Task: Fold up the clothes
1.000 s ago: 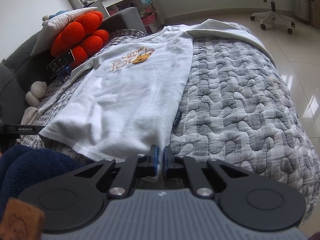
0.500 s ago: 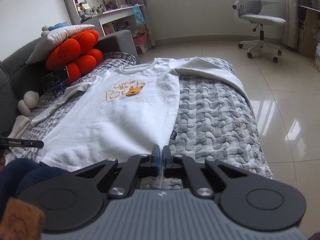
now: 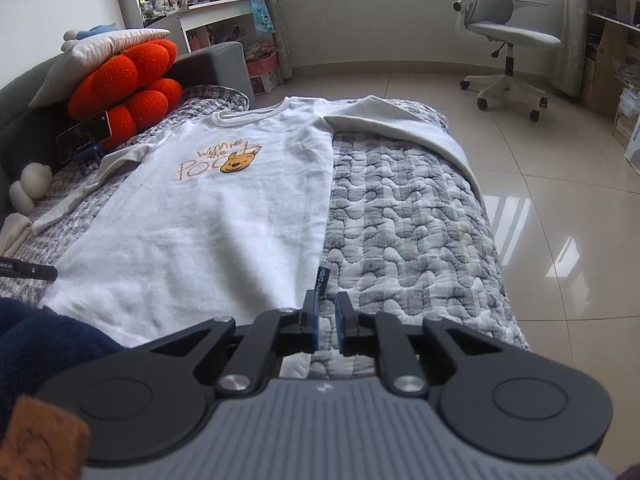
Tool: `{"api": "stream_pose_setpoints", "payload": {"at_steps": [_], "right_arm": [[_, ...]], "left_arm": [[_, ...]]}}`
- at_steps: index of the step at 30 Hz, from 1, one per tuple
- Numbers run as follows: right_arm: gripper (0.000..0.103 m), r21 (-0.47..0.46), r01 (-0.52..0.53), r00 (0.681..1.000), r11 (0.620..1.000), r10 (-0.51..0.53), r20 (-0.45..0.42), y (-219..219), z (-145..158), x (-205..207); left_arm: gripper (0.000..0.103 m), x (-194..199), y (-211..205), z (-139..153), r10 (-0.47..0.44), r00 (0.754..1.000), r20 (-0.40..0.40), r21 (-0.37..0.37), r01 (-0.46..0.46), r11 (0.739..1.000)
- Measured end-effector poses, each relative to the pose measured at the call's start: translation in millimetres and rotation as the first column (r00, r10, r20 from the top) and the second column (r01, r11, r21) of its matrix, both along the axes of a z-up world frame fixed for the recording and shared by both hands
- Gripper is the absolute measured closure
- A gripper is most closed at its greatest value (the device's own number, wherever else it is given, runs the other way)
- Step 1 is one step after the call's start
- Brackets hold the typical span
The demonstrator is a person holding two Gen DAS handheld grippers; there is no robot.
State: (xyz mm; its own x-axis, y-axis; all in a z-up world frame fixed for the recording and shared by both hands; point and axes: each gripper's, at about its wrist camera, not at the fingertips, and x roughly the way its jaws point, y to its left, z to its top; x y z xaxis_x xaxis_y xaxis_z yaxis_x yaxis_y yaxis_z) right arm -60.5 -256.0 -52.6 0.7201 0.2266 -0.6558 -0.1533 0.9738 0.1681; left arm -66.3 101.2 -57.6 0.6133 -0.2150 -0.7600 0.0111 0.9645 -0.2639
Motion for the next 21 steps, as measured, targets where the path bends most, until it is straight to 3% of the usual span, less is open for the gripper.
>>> {"api": "stream_pose_setpoints", "payload": {"at_steps": [8,12,14,17,21], "right_arm": [[0.088,0.031,-0.024,1.0,0.999,0.023,0.01,8.0,0.4,21.0],[0.088,0.033,-0.049,0.999,0.998,0.049,0.006,19.1,0.0,37.5],[0.088,0.037,-0.058,0.998,0.998,0.058,0.002,23.4,-0.8,45.2],[0.087,0.025,-0.055,0.998,0.998,0.055,-0.009,25.1,-3.7,51.9],[0.087,0.03,-0.038,0.999,0.999,0.038,-0.01,21.1,-5.5,53.9]], "left_arm": [[0.098,8.4,11.8,13.8,0.027,0.999,0.03,0.033,-0.028,0.999],[0.093,24.1,23.2,14.9,0.062,0.997,0.038,0.038,-0.064,0.997],[0.089,30.2,36.0,13.6,0.111,0.993,0.04,0.042,-0.113,0.993],[0.073,33.4,65.7,10.2,0.198,0.979,0.04,0.042,-0.199,0.979],[0.068,38.7,120.6,8.7,0.331,0.943,0.045,0.064,-0.333,0.941]]}}
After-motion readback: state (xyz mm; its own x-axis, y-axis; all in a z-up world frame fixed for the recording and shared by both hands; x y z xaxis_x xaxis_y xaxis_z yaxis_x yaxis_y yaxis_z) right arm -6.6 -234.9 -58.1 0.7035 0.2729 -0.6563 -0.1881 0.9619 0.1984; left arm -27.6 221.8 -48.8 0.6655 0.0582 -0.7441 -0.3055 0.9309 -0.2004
